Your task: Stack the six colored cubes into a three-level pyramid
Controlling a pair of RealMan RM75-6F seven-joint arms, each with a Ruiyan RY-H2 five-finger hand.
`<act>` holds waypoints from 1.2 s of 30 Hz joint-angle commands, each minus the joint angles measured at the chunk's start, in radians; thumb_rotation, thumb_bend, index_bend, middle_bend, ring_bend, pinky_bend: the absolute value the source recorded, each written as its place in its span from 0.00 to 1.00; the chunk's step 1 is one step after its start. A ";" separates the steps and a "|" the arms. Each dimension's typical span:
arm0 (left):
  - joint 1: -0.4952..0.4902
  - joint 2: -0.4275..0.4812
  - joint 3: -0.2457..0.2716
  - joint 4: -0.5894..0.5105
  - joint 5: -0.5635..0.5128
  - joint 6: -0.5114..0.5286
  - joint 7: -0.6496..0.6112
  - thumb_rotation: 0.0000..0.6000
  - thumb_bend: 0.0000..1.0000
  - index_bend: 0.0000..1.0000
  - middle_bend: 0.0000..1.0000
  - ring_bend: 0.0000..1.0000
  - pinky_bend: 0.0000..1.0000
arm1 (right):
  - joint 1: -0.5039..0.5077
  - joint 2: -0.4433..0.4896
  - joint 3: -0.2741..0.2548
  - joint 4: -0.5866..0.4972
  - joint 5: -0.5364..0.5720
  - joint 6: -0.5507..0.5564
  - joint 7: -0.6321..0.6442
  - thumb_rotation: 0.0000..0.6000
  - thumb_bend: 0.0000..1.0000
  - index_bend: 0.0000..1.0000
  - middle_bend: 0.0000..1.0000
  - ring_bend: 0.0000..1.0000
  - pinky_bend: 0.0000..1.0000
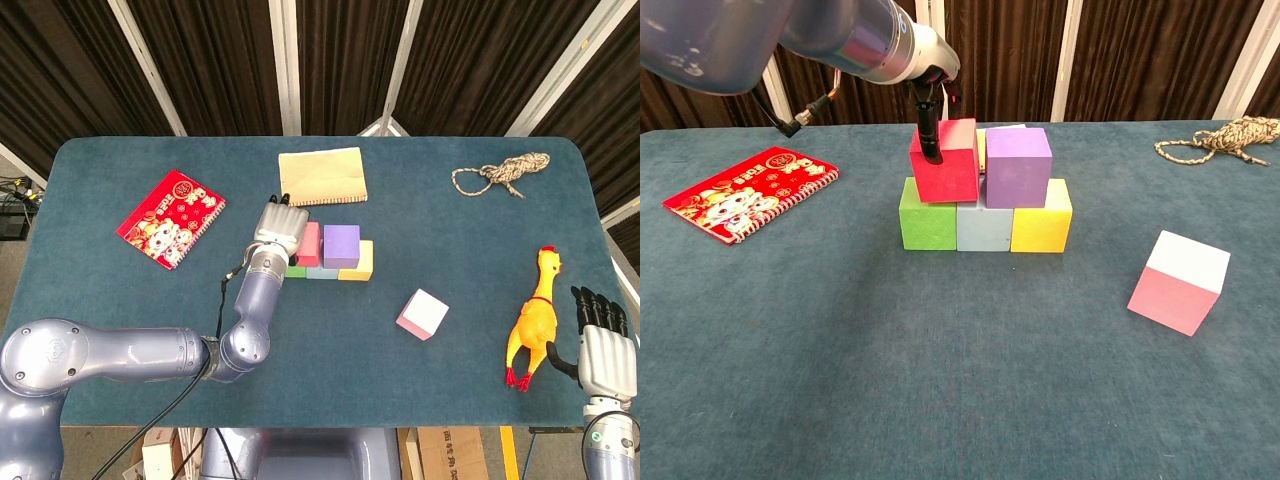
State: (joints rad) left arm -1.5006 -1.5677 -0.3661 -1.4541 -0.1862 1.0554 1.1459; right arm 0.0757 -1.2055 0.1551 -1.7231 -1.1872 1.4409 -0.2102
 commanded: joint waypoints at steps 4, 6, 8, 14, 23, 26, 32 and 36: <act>0.004 -0.007 -0.003 0.007 0.002 -0.003 0.005 1.00 0.31 0.30 0.29 0.05 0.09 | 0.001 -0.001 0.001 0.001 0.002 -0.001 -0.001 1.00 0.34 0.08 0.09 0.00 0.00; 0.006 -0.009 -0.005 0.008 0.005 -0.006 0.004 1.00 0.31 0.30 0.29 0.05 0.09 | 0.001 0.000 0.001 0.001 0.002 -0.001 -0.001 1.00 0.34 0.08 0.09 0.00 0.00; 0.006 -0.011 -0.006 0.010 0.006 -0.007 0.006 1.00 0.31 0.30 0.29 0.05 0.09 | 0.001 0.000 0.001 0.001 0.002 0.000 -0.001 1.00 0.34 0.08 0.09 0.00 0.00; 0.004 -0.019 -0.012 0.014 0.004 -0.003 0.016 1.00 0.31 0.30 0.29 0.05 0.09 | 0.001 0.000 0.001 0.002 0.002 0.000 0.001 1.00 0.34 0.08 0.09 0.00 0.00; 0.010 -0.027 -0.019 0.025 0.007 0.000 0.017 1.00 0.31 0.30 0.29 0.05 0.09 | 0.000 0.002 0.002 0.002 0.003 -0.001 0.005 1.00 0.34 0.08 0.09 0.00 0.00; 0.011 -0.029 -0.021 0.026 0.009 -0.001 0.019 1.00 0.31 0.30 0.29 0.05 0.09 | 0.000 0.001 0.002 0.003 0.004 -0.002 0.004 1.00 0.34 0.08 0.09 0.00 0.00; 0.010 -0.034 -0.026 0.027 0.011 0.000 0.025 1.00 0.31 0.30 0.29 0.05 0.09 | 0.001 0.001 0.001 0.001 0.004 -0.003 0.002 1.00 0.34 0.08 0.09 0.00 0.00; 0.011 -0.037 -0.026 0.031 0.010 0.003 0.030 1.00 0.31 0.30 0.29 0.05 0.09 | 0.001 0.002 0.002 0.001 0.006 -0.004 0.002 1.00 0.34 0.08 0.09 0.00 0.00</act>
State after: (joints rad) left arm -1.4896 -1.6044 -0.3926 -1.4230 -0.1762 1.0585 1.1761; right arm 0.0768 -1.2030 0.1568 -1.7218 -1.1811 1.4371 -0.2083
